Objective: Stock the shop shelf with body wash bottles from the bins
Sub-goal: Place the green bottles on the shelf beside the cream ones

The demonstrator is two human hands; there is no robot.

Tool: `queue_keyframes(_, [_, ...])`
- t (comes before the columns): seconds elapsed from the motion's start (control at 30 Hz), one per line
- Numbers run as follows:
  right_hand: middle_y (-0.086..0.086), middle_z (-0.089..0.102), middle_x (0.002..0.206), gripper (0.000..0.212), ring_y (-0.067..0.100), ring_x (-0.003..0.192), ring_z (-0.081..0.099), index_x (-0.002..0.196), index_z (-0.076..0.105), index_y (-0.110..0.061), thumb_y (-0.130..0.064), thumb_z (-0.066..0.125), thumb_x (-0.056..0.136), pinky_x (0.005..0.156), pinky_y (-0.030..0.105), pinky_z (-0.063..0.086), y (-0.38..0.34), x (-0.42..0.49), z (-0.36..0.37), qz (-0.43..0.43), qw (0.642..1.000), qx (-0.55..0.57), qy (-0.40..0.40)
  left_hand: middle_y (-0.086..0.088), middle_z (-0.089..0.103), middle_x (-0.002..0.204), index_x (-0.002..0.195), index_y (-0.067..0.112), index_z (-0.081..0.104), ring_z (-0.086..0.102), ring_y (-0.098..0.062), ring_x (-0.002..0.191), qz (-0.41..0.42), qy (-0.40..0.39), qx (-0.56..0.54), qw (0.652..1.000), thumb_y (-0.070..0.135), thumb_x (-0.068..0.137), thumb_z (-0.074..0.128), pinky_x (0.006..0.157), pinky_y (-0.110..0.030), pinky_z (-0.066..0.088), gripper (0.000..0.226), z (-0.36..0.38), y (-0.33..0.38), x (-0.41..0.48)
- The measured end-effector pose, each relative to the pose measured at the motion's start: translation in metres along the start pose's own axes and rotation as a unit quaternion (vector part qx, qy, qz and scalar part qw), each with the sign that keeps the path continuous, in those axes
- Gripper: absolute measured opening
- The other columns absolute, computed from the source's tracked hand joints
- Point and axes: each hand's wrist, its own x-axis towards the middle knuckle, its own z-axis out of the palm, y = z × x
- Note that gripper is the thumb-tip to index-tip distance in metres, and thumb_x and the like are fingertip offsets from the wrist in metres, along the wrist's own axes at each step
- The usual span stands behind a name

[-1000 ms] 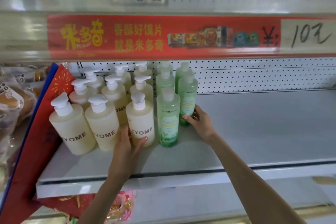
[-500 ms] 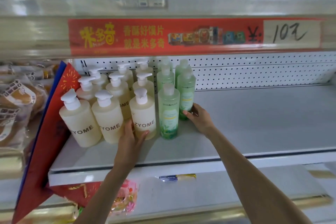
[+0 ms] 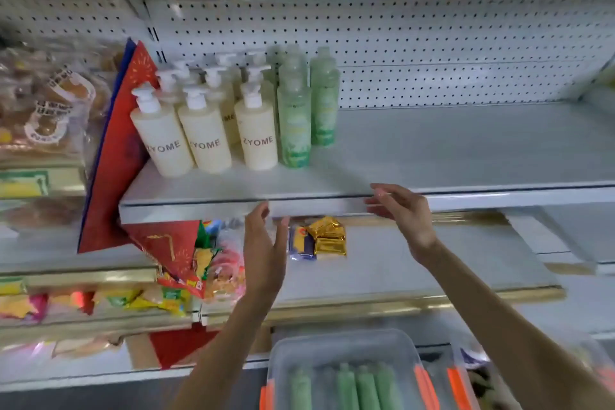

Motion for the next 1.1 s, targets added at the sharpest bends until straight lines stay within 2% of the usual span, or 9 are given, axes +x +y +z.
queue_keyframes(0.17, [0.012,0.073,0.084,0.012,0.021,0.070,0.071,0.097,0.069,-0.009,-0.012,0.058,0.092,0.066,0.023,0.056,0.107,-0.088,-0.008,0.129,0.991,0.034,-0.019,-0.001,0.052,0.118,0.128,0.009,0.049,0.052,-0.013,0.109,-0.041,-0.064,0.049,0.996,0.030,0.092,0.059,0.096,-0.027,0.042,0.043,0.007,-0.061,-0.103])
queue_keyframes(0.3, [0.004,0.069,0.070,0.025,0.011,0.056,0.066,0.087,0.066,-0.005,0.002,0.044,0.097,0.056,0.019,0.053,0.210,-0.163,-0.010,0.328,0.941,0.073,-0.031,0.002,0.050,0.123,0.133,0.015,0.044,0.053,-0.016,0.113,-0.167,-0.160,0.080,0.969,0.049,0.092,0.052,0.098,-0.035,0.042,0.054,0.000,-0.120,-0.185])
queue_keyframes(0.43, [0.006,0.069,0.073,0.006,0.009,0.057,0.068,0.094,0.059,-0.003,-0.001,0.060,0.089,0.054,0.020,0.054,0.285,-0.209,-0.007,0.422,0.895,0.141,-0.030,-0.005,0.055,0.131,0.129,0.009,0.048,0.056,-0.021,0.119,-0.286,-0.197,0.107,0.932,0.033,0.093,0.054,0.096,-0.033,0.045,0.044,0.003,-0.164,-0.235])
queue_keyframes(0.53, [0.005,0.073,0.071,0.083,0.015,0.060,0.070,0.095,0.055,0.000,-0.031,0.097,0.030,0.052,0.024,0.055,0.332,-0.229,-0.006,0.462,0.856,0.231,-0.023,-0.008,0.054,0.134,0.135,0.005,0.045,0.056,-0.021,0.118,-0.333,-0.199,0.122,0.914,0.020,0.094,0.057,0.087,-0.012,0.038,0.045,0.013,-0.187,-0.258])
queue_keyframes(0.6, [0.007,0.072,0.068,0.100,0.016,0.057,0.069,0.094,0.055,0.004,-0.032,0.098,0.012,0.051,0.025,0.056,0.356,-0.238,0.001,0.477,0.828,0.293,-0.031,-0.013,0.054,0.133,0.132,0.002,0.046,0.057,-0.022,0.115,-0.358,-0.202,0.125,0.903,0.015,0.094,0.057,0.075,0.002,0.034,0.041,0.021,-0.202,-0.271])
queue_keyframes(0.67, [0.008,0.071,0.070,0.078,0.017,0.059,0.069,0.106,0.054,0.011,-0.019,0.095,0.047,0.053,0.023,0.057,0.367,-0.241,0.017,0.509,0.831,0.224,-0.016,-0.014,0.054,0.133,0.129,0.002,0.049,0.057,-0.018,0.108,-0.374,-0.201,0.128,0.896,0.014,0.094,0.057,0.070,0.004,0.034,0.038,0.030,-0.221,-0.283])
queue_keyframes(0.73, [0.007,0.067,0.084,0.037,0.017,0.073,0.066,0.120,0.052,0.009,-0.006,0.064,0.088,0.064,0.022,0.055,0.381,-0.245,0.035,0.532,0.831,0.163,-0.017,-0.011,0.053,0.134,0.129,0.006,0.049,0.054,-0.013,0.106,-0.400,-0.201,0.126,0.885,0.020,0.095,0.055,0.077,-0.006,0.035,0.038,0.040,-0.240,-0.291])
queue_keyframes(0.83, [0.002,0.063,0.104,0.010,0.016,0.098,0.061,0.103,0.060,-0.016,-0.020,0.055,0.095,0.086,0.028,0.051,0.405,-0.244,0.059,0.553,0.824,0.112,-0.055,-0.005,0.050,0.138,0.137,0.012,0.043,0.050,-0.011,0.110,-0.447,-0.205,0.116,0.863,0.032,0.097,0.050,0.085,-0.017,0.032,0.045,0.058,-0.269,-0.295])
queue_keyframes(1.1, [0.000,0.054,0.132,0.049,0.016,0.116,0.053,0.135,0.048,-0.017,-0.044,0.050,0.095,0.101,0.037,0.044,0.488,-0.216,0.105,0.552,0.828,-0.031,-0.092,-0.001,0.040,0.148,0.146,0.018,0.033,0.041,-0.020,0.133,-0.528,-0.205,0.109,0.817,0.039,0.100,0.040,0.106,-0.029,0.031,0.051,0.099,-0.351,-0.296])
